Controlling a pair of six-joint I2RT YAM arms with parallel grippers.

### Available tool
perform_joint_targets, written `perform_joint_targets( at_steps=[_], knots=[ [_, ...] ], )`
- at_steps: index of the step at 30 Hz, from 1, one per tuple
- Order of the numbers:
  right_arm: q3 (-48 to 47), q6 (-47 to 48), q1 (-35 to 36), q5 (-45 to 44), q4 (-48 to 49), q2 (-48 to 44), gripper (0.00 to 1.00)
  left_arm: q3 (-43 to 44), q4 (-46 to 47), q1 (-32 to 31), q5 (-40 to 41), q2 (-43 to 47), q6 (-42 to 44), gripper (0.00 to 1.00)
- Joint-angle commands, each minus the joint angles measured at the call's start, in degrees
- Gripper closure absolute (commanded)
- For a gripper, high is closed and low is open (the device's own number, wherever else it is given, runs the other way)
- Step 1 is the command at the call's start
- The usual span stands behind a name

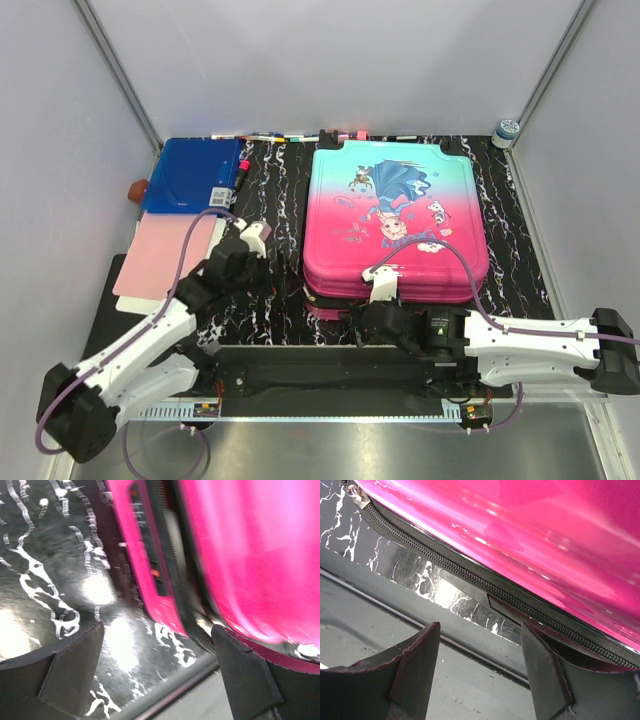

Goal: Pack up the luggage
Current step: Zip the luggage at the corner of the board.

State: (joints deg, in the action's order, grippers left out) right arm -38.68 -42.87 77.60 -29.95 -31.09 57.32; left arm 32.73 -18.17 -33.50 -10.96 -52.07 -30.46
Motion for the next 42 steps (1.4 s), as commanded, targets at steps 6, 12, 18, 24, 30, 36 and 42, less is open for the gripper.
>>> perform_joint_targets(
  at_steps=[6, 12, 18, 24, 30, 36, 42],
  knots=[
    [0.44, -1.16, -2.19, -6.52, 1.47, -0.81, 0.27, -2.32, 2.18, -0.34, -9.35, 8.57, -4.79, 0.06],
    [0.88, 0.33, -2.19, -9.59, 2.79, 0.68, 0.27, -2.41, 1.56, -0.26, -0.65, 6.56, -4.96, 0.03],
    [0.18, 4.81, -2.37, -11.79, 6.21, 4.99, 0.26, -1.70, 6.11, 1.41, 4.72, 1.46, -5.58, 0.02],
    [0.00, 4.03, -4.03, -11.18, 7.37, 10.26, 0.28, 0.48, 14.04, 3.61, 4.10, -4.17, -6.46, 0.02],
    [-0.26, -2.74, -7.90, -10.39, 1.83, 7.82, 0.39, 8.73, 15.62, 7.21, 4.02, -13.22, -5.05, 0.01],
    [-5.00, 12.23, -7.91, 3.64, -0.90, -1.06, 0.22, 14.19, 14.57, 14.59, 3.41, -19.11, -7.60, 0.01],
    [-15.45, 18.51, -7.82, 19.59, -6.69, -4.50, 0.17, 21.14, 10.53, 18.11, 4.28, -25.79, -5.23, 0.01]
  ],
)
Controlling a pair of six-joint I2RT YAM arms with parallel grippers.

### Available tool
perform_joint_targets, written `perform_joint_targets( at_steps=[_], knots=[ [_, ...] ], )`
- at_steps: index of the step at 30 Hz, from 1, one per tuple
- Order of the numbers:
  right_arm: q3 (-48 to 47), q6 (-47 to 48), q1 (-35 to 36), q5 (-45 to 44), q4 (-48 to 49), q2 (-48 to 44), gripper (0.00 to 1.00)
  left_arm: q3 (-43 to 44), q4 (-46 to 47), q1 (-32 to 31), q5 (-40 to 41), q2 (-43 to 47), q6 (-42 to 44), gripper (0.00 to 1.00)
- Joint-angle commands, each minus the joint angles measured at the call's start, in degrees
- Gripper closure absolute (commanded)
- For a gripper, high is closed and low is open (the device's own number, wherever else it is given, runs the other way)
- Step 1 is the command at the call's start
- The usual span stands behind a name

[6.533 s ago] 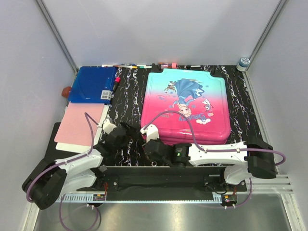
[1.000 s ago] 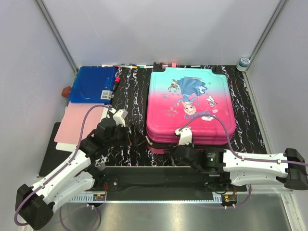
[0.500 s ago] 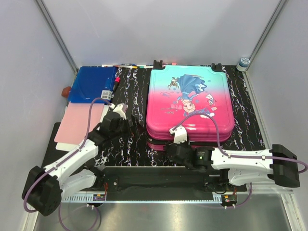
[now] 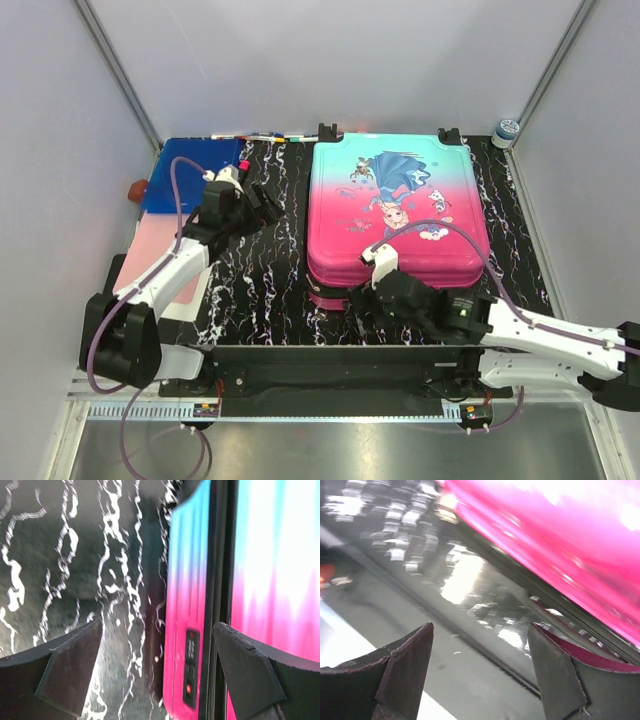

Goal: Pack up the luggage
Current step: Zip the luggage at the corner of the board.

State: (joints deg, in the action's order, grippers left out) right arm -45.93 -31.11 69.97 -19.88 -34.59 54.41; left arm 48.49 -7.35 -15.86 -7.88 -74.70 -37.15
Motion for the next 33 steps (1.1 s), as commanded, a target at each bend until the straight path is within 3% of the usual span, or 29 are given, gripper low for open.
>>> perform_joint_targets(
  at_steps=[1, 3, 5, 7, 11, 15, 18, 19, 23, 29, 33],
  knots=[
    [-11.08, 7.64, -0.19, 7.42, -3.90, -1.16, 0.16, 5.74, -0.12, 0.48, 1.46, -3.44, 1.46, 0.01],
    [-14.08, 9.74, -0.28, 1.89, -4.00, -0.10, 0.09, 6.44, 0.06, 0.39, 3.30, -3.96, 1.11, 0.01],
    [-19.35, 10.72, -0.71, -11.28, -3.82, 2.79, 0.00, 6.79, 0.06, 0.39, 5.32, -3.70, 0.59, 0.01],
    [-24.96, 13.35, -6.23, -18.84, -1.98, 6.30, 0.00, 6.97, -0.03, 0.39, 7.70, -2.74, 0.41, 0.01],
    [-32.45, 15.47, -26.52, -12.47, 3.55, 12.37, 0.00, 8.89, -1.08, 0.39, 12.27, -2.91, 1.28, 0.01],
    [-39.05, 12.67, -40.85, -18.17, 4.62, 18.35, 0.00, 11.45, -2.66, 0.04, 11.67, -5.54, 4.00, 0.01],
    [-38.62, 5.65, -60.51, -3.29, 5.49, 18.44, 0.00, 12.77, -2.75, -0.93, 11.05, -7.83, 8.22, 0.01],
    [-36.79, 3.36, -72.23, 5.29, 5.67, 19.06, 0.00, 13.38, -2.49, -1.10, 10.96, -8.62, 9.45, 0.01],
    [-31.86, -5.44, -89.35, 19.07, 6.11, 24.42, 0.00, 14.96, -2.49, -1.28, 8.23, -13.45, 10.16, 0.01],
    [-25.44, -2.12, -90.89, 24.01, 7.87, 31.97, 0.00, 16.11, -1.61, -1.46, 1.57, -20.57, 10.08, 0.01],
    [-23.68, 0.34, -89.93, 30.83, 9.97, 38.73, 0.00, 15.94, -0.91, -2.33, 1.81, -23.21, 9.72, 0.01]
  ],
)
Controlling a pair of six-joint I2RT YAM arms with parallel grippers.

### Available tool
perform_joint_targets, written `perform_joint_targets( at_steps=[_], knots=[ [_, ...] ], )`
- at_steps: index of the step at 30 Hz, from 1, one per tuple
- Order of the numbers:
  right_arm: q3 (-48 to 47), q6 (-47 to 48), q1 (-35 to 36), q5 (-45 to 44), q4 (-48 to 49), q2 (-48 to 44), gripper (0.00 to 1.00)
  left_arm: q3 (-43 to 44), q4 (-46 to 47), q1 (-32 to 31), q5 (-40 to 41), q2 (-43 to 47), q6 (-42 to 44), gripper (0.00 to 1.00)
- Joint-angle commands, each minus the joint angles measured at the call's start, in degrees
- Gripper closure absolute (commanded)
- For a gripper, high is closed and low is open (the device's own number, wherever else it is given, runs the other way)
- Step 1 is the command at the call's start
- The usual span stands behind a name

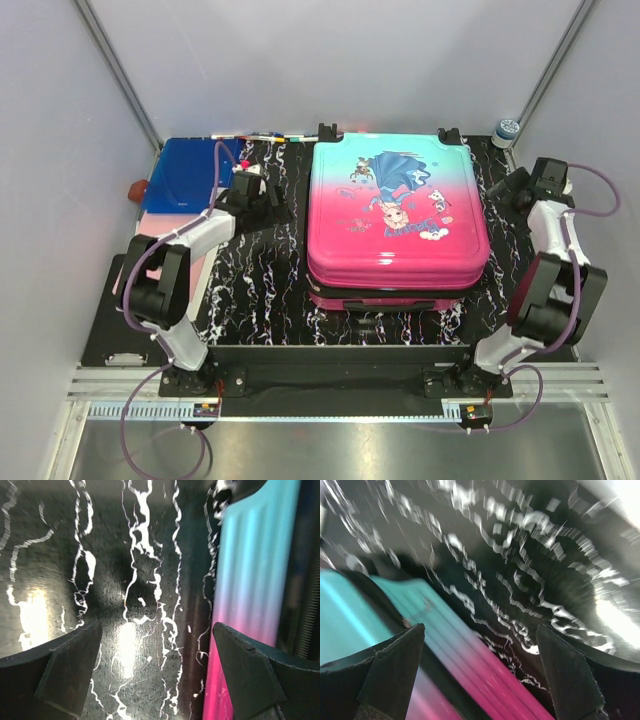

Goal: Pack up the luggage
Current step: Zip the luggage at the corner of the board.

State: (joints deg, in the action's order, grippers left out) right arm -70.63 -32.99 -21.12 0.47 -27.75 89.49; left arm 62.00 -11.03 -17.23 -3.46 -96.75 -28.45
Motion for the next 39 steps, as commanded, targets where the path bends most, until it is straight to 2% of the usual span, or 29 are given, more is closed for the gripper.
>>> perform_joint_targets(
  at_steps=[1, 5, 16, 22, 24, 25, 29, 31, 36, 39],
  knots=[
    [1.02, 3.10, 2.13, 11.13, 3.57, 4.63, 0.00, 1.82, 2.94, -1.22, -2.51, -1.25, 1.11, 0.01],
    [-0.73, 7.50, 9.33, 9.46, 4.28, 8.58, 0.00, -0.03, 4.08, -4.11, -1.90, -1.07, 1.20, 0.01],
    [-13.91, 14.70, 25.41, 21.41, 7.09, 22.21, 0.00, -12.86, 9.35, -10.35, -1.90, 5.95, -2.75, 0.01],
    [-20.85, 16.56, 28.77, 26.95, 6.13, 28.80, 0.00, -17.79, 10.85, -18.52, 2.49, 12.81, -6.53, 0.01],
    [-24.63, 17.52, 28.77, 24.42, 3.86, 30.56, 0.00, -18.23, 12.78, -20.55, 2.85, 13.51, -8.37, 0.01],
    [-26.38, 17.79, 28.77, 21.97, -0.42, 31.52, 0.00, -18.31, 13.39, -22.47, 3.11, 13.60, -8.99, 0.01],
    [-37.45, 18.84, 27.90, 0.04, -12.66, 32.24, 0.00, -17.70, 16.55, -26.09, 3.29, 12.47, -12.06, 0.01],
    [-39.23, 18.05, 26.23, -6.59, -16.35, 29.97, 0.00, -17.00, 17.52, -28.20, 3.29, 11.85, -12.94, 0.01],
    [-35.29, 13.66, 17.10, -10.48, -18.22, 19.69, 0.00, -14.10, 18.85, -31.89, 5.05, 9.65, -14.09, 0.01],
    [-29.67, 12.52, 15.94, -14.70, -17.78, 9.07, 0.00, -12.17, 20.25, -33.48, 4.78, 7.99, -14.09, 0.01]
  ],
)
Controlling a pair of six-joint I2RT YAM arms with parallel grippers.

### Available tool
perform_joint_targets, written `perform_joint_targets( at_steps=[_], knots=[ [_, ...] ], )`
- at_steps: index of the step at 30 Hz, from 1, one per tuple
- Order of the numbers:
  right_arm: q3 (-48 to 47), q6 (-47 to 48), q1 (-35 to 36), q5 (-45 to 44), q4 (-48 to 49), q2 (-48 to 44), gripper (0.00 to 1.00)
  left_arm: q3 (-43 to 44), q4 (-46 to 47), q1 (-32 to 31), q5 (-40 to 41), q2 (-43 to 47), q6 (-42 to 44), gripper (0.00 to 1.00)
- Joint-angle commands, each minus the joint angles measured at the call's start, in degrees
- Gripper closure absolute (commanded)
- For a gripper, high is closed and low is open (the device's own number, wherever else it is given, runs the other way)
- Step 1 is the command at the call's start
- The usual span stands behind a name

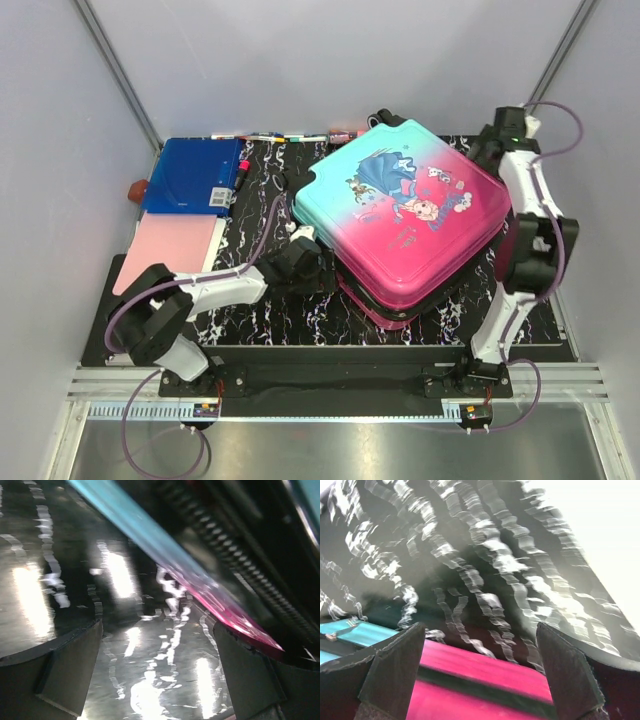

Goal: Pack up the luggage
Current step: Zip the luggage at the corner of the board.

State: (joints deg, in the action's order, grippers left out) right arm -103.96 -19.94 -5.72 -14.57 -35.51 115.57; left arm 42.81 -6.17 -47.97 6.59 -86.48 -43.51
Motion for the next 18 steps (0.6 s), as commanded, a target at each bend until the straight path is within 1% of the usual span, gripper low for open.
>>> perform_joint_targets(
  at_steps=[1, 2, 3, 5, 6, 8, 9, 10, 11, 12, 13, 14, 16, 17, 18],
  knots=[
    [6.55, -0.62, 0.53, 1.11, -9.76, -19.13, 0.00, 7.98, 16.19, -3.10, -5.53, -3.16, 1.40, 0.01],
    [8.32, -1.67, 0.53, 1.99, -9.32, -21.07, 0.00, 8.52, 16.28, -3.62, -5.88, -3.52, 1.67, 0.01],
    [12.51, -2.46, 0.53, 3.57, -8.10, -25.26, 0.00, 8.87, 16.28, -3.71, -6.06, -3.70, 1.93, 0.01],
    [17.28, -4.65, 0.53, 4.11, -6.34, -29.68, 0.00, 8.87, 15.93, -3.71, -5.89, -2.56, 2.46, 0.01],
    [21.65, -5.36, 0.53, 4.28, -5.11, -33.88, 0.00, 8.70, 15.32, -3.63, -4.41, -1.69, 2.90, 0.01],
    [25.55, -6.59, 0.53, 3.94, -4.66, -37.94, 0.00, 7.47, 12.34, -2.93, -2.38, 2.09, 4.56, 0.01],
    [28.87, -6.95, 0.53, 2.28, -4.57, -41.88, 0.00, 6.86, 11.28, -2.40, -1.50, 3.49, 4.92, 0.01],
    [30.38, -7.39, 0.44, 1.31, -4.57, -44.00, 0.00, 5.20, 9.79, -1.53, -1.49, 6.73, 5.53, 0.01],
    [31.79, -8.17, 0.36, 0.51, -4.48, -46.03, 0.00, 4.14, 9.17, 0.66, -1.67, 8.50, 5.71, 0.01],
    [33.98, -8.53, 0.27, -0.54, -4.74, -50.05, 0.00, 3.17, 8.55, 1.98, -2.54, 10.26, 5.89, 0.01],
    [34.78, -9.05, 0.27, -0.81, -4.92, -51.92, 0.00, 1.25, 7.33, 3.56, -2.98, 13.50, 6.32, 0.01],
    [35.58, -10.28, 0.18, -0.81, -5.27, -53.76, 0.00, 0.27, 6.62, 7.06, -3.42, 15.09, 6.59, 0.01],
    [37.95, -11.95, 0.18, 0.76, -6.15, -58.25, 0.00, -2.27, 4.96, 11.03, -3.78, 19.30, 7.73, 0.01],
    [38.83, -13.44, 0.18, 1.46, -6.50, -59.57, 0.00, -2.90, 4.77, 15.92, -5.17, 20.29, 8.17, 0.01],
    [40.58, -14.15, 0.18, 1.82, -6.77, -61.84, 0.00, -2.82, 4.68, 18.67, -6.23, 21.25, 9.04, 0.01]
  ],
)
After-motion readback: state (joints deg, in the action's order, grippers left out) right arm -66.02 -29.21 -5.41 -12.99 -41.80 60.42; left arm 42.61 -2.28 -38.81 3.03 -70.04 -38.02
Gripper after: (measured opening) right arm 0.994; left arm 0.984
